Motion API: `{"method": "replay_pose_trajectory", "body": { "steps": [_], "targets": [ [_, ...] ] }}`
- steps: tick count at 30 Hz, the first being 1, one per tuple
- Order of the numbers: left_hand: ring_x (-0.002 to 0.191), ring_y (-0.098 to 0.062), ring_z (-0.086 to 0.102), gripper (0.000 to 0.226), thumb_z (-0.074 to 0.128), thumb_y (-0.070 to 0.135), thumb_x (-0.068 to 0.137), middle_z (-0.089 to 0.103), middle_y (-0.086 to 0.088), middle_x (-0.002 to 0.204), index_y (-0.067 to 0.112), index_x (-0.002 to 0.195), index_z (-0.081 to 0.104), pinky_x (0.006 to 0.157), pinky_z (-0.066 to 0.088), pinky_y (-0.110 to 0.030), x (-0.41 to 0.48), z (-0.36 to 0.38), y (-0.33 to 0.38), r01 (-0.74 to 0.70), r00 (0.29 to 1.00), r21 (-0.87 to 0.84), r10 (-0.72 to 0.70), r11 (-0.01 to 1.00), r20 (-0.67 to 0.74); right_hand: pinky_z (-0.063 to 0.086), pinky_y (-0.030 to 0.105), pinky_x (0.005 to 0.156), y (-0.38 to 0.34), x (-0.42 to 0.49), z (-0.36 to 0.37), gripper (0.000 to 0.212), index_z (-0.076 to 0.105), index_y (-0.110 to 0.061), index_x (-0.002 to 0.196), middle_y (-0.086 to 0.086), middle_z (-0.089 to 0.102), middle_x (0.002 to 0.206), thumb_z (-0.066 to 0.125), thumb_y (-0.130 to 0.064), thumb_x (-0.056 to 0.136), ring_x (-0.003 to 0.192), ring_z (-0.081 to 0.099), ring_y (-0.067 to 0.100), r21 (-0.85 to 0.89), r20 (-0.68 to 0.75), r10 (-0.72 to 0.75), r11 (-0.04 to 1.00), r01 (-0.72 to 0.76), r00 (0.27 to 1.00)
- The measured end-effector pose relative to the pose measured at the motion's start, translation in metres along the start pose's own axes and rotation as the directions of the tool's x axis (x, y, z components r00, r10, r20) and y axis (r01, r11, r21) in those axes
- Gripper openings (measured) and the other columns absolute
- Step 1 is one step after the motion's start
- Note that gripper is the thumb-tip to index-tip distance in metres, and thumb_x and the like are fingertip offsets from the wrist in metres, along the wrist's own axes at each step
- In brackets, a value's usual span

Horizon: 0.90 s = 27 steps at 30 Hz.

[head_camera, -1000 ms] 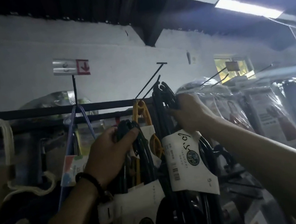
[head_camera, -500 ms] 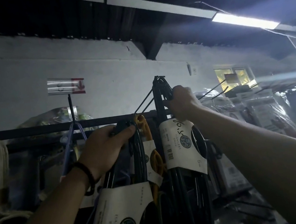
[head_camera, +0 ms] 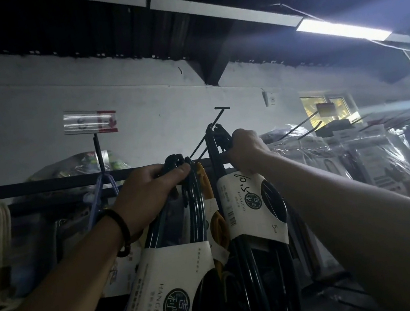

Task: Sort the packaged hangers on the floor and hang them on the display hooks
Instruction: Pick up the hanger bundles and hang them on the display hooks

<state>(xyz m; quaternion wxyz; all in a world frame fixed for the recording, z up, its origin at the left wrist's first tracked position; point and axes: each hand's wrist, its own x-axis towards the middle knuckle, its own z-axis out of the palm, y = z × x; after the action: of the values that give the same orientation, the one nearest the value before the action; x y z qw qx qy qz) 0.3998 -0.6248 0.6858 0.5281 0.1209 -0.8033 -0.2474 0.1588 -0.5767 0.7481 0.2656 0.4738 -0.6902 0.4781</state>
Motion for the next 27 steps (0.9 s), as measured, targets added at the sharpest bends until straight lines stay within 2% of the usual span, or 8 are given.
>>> {"method": "replay_pose_trajectory", "body": {
  "steps": [3, 8, 13, 16, 20, 22, 24, 27],
  "targets": [
    [0.044, -0.007, 0.058, 0.032, 0.068, 0.046, 0.093, 0.068, 0.009, 0.066, 0.016, 0.091, 0.079, 0.045, 0.042, -0.024, -0.001, -0.005, 0.003, 0.014, 1.000, -0.005, -0.014, 1.000, -0.006, 0.041, 0.024, 0.041, 0.001, 0.010, 0.016, 0.029, 0.053, -0.014, 0.075, 0.005, 0.061, 0.076, 0.075, -0.021, 0.094, 0.055, 0.055, 0.016, 0.024, 0.015, 0.028, 0.999, -0.028, 0.999],
    [0.040, -0.012, 0.054, 0.033, 0.068, 0.042, 0.095, 0.066, 0.004, 0.061, 0.011, 0.091, 0.078, 0.039, 0.041, -0.023, -0.002, -0.022, 0.010, 0.065, 0.998, -0.039, -0.065, 0.997, 0.015, 0.043, 0.025, 0.044, -0.009, 0.027, 0.035, 0.027, 0.054, -0.013, 0.074, 0.004, 0.060, 0.076, 0.074, -0.017, 0.092, 0.056, 0.053, 0.015, 0.128, 0.003, 0.055, 0.990, -0.055, 0.998],
    [0.046, -0.017, 0.057, 0.046, 0.068, 0.056, 0.091, 0.063, -0.005, 0.059, 0.011, 0.089, 0.079, 0.054, 0.046, -0.031, 0.002, -0.027, 0.004, 0.096, 0.995, 0.149, -0.090, 0.984, -0.048, 0.034, 0.020, 0.037, -0.006, 0.033, 0.061, 0.027, 0.055, -0.013, 0.075, 0.004, 0.060, 0.078, 0.070, -0.019, 0.096, 0.053, 0.048, 0.013, 0.135, 0.019, 0.080, 0.987, -0.082, 0.997],
    [0.065, -0.023, 0.069, 0.053, 0.067, 0.061, 0.089, 0.074, -0.013, 0.078, 0.010, 0.091, 0.078, 0.065, 0.052, -0.032, 0.001, -0.021, 0.002, 0.129, 0.990, 0.306, -0.107, 0.943, -0.089, 0.039, 0.023, 0.040, 0.005, 0.031, 0.086, 0.027, 0.055, -0.013, 0.075, 0.004, 0.060, 0.076, 0.068, -0.017, 0.099, 0.054, 0.051, 0.013, 0.158, 0.042, 0.120, 0.979, -0.125, 0.992],
    [0.080, -0.020, 0.065, 0.050, 0.065, 0.066, 0.086, 0.069, -0.003, 0.088, 0.017, 0.096, 0.067, 0.071, 0.052, -0.032, 0.001, -0.012, 0.003, 0.199, 0.973, 0.461, -0.120, 0.865, -0.195, 0.042, 0.024, 0.042, 0.005, 0.033, 0.104, 0.022, 0.058, -0.010, 0.078, 0.005, 0.061, 0.074, 0.063, -0.007, 0.099, 0.054, 0.052, 0.015, 0.199, -0.012, 0.155, 0.968, -0.150, 0.988],
    [0.072, -0.016, 0.061, 0.044, 0.068, 0.060, 0.086, 0.065, 0.000, 0.080, 0.017, 0.087, 0.061, 0.062, 0.047, -0.030, 0.002, 0.000, 0.005, 0.215, 0.966, 0.502, -0.107, 0.838, -0.235, 0.042, 0.026, 0.042, 0.006, 0.034, 0.109, 0.026, 0.056, -0.011, 0.074, 0.005, 0.061, 0.073, 0.063, -0.008, 0.099, 0.054, 0.054, 0.015, 0.237, -0.050, 0.153, 0.962, -0.137, 0.987],
    [0.053, -0.014, 0.053, 0.041, 0.071, 0.051, 0.086, 0.056, 0.003, 0.060, 0.015, 0.071, 0.058, 0.049, 0.040, -0.026, 0.000, 0.014, 0.005, 0.217, 0.964, 0.513, -0.099, 0.830, -0.248, 0.045, 0.026, 0.042, 0.007, 0.033, 0.116, 0.027, 0.057, -0.013, 0.074, 0.006, 0.064, 0.072, 0.069, -0.016, 0.098, 0.055, 0.059, 0.017, 0.225, -0.086, 0.146, 0.966, -0.123, 0.986],
    [0.047, -0.013, 0.053, 0.038, 0.076, 0.045, 0.081, 0.058, 0.003, 0.055, 0.011, 0.070, 0.063, 0.046, 0.036, -0.022, -0.003, 0.033, 0.005, 0.200, 0.961, 0.492, -0.071, 0.847, -0.268, 0.051, 0.031, 0.048, 0.008, 0.028, 0.125, 0.029, 0.060, -0.011, 0.077, 0.009, 0.067, 0.077, 0.071, -0.027, 0.099, 0.061, 0.063, 0.020, 0.139, -0.101, 0.118, 0.985, -0.104, 0.988]
  ]
}}
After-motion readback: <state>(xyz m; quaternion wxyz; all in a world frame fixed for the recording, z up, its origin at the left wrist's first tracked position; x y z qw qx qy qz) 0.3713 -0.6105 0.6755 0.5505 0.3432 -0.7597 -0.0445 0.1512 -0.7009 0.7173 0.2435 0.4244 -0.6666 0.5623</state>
